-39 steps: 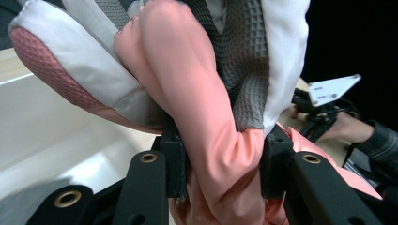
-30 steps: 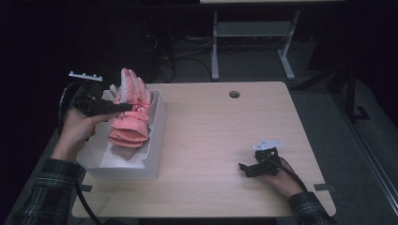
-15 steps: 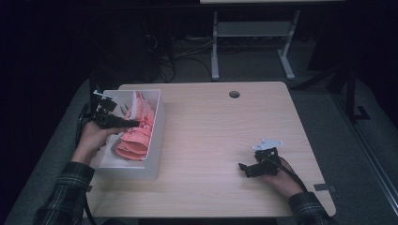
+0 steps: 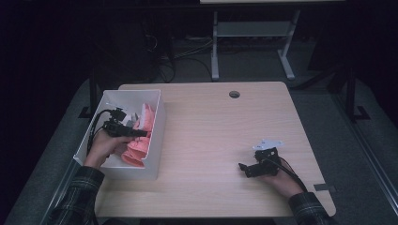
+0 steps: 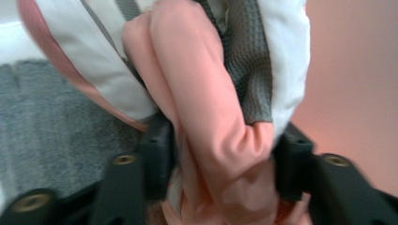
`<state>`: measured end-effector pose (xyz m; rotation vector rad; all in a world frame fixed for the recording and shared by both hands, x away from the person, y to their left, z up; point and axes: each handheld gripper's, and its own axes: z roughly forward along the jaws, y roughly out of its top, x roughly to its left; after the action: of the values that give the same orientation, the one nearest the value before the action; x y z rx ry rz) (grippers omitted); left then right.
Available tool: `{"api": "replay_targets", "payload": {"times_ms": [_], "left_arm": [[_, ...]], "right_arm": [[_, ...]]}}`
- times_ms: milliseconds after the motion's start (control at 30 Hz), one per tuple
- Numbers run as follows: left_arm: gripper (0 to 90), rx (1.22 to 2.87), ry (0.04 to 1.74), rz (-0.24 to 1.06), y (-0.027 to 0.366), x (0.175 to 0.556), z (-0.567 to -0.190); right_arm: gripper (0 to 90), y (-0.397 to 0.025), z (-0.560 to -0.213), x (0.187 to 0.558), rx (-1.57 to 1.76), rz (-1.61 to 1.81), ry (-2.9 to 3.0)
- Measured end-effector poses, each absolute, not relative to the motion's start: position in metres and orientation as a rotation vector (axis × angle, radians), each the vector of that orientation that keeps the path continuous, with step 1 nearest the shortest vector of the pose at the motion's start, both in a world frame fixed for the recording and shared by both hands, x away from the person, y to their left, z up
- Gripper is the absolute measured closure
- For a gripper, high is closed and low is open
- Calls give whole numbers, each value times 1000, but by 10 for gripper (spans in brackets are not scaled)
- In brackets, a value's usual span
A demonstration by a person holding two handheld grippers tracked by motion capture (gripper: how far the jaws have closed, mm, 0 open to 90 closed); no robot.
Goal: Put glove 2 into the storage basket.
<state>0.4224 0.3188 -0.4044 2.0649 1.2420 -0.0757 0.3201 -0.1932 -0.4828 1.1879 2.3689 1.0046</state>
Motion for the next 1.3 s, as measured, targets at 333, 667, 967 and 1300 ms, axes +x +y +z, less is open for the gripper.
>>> {"api": "replay_targets", "payload": {"times_ms": [333,667,967,1300], "left_arm": [[144,2042,1240,97,327,418,-367],[139,2017,1105,203,313,402,-313],[140,2023,964,243,259,386,-289],[144,2053,845,226,194,369,-289]], "right_arm": [[22,-193,-483,320,1189,1004,2368],[22,-193,-483,320,1189,1004,2367],[22,-193,-483,320,1189,1005,2366],[22,-193,-483,320,1190,1005,2366]]}}
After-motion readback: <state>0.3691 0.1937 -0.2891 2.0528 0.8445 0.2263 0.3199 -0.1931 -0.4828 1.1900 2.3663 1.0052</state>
